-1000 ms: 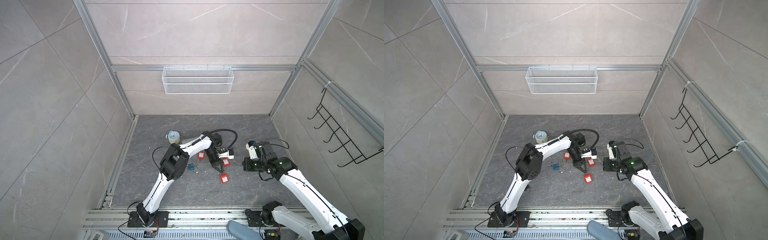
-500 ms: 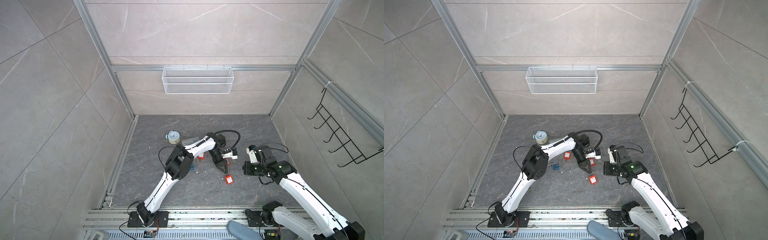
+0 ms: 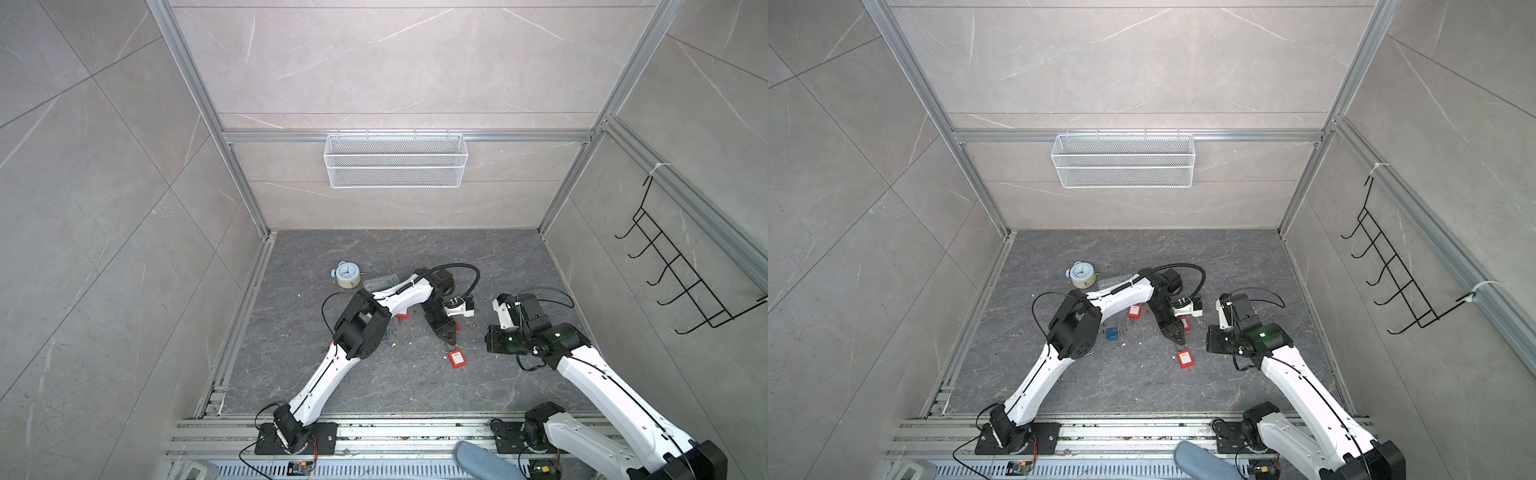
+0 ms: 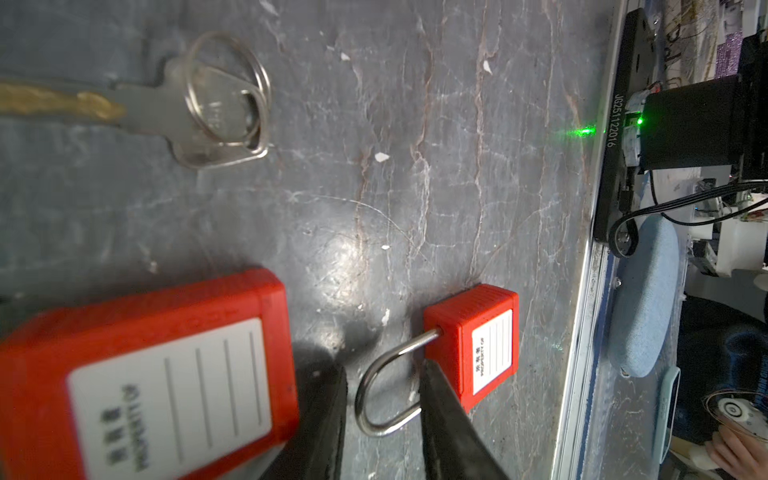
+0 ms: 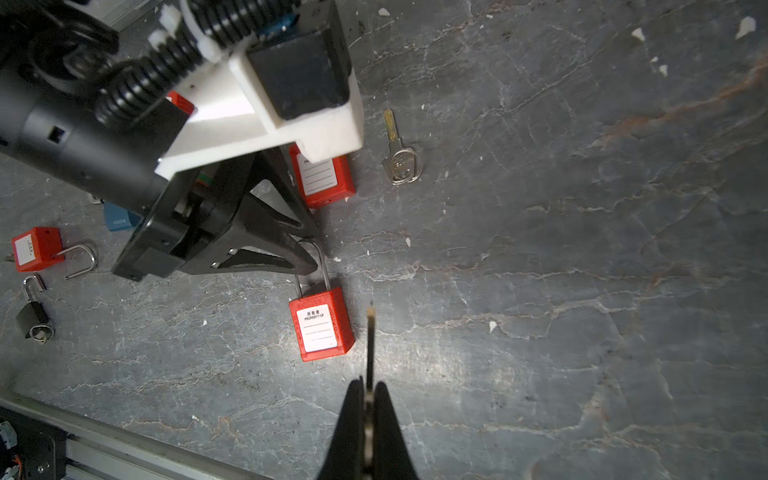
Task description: Lock with the key
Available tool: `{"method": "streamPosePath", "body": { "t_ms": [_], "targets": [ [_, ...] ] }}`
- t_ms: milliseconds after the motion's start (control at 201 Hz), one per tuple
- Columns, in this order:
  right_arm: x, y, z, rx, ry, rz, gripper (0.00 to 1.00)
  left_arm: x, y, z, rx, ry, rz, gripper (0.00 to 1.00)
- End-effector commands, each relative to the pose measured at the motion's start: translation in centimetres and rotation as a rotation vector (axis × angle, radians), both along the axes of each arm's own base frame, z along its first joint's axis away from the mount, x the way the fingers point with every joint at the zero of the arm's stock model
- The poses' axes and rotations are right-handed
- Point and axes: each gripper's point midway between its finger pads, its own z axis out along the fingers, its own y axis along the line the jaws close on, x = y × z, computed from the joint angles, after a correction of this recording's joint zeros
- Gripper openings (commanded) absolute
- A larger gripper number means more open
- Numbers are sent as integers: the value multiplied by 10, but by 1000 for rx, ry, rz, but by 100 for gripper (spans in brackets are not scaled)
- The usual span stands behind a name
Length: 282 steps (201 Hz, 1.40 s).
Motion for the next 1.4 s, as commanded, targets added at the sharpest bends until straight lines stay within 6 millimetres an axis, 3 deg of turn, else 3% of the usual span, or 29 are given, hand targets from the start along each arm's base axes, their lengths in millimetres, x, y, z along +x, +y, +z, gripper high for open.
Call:
{"method": "streamPosePath", "body": {
  "t_ms": [0,169,194,304,408,587,826,1160,1399],
  "targets": [
    [-1,6,-4,16,24,7,0,14,-11,34,-61,-98,25,37],
    [-7,16,-11,18,68,43,0,23,-11,62,-108,-164,58,39],
    [-8,18,-12,15,74,49,0,23,-11,81,-140,-188,63,40],
    [-11,26,-19,5,102,75,0,25,-5,108,-197,-225,97,40],
    [-13,35,-31,-4,143,101,0,26,9,128,-250,-247,154,40],
    [-12,46,-59,-60,230,143,0,33,48,148,-335,-266,303,39],
    [-6,42,-80,-139,272,155,0,28,89,142,-312,-295,390,39],
    [-3,36,-102,-210,312,169,6,29,98,132,-295,-311,446,39],
    [0,29,-102,-244,296,140,24,36,109,133,-269,-364,507,39]
  ]
}}
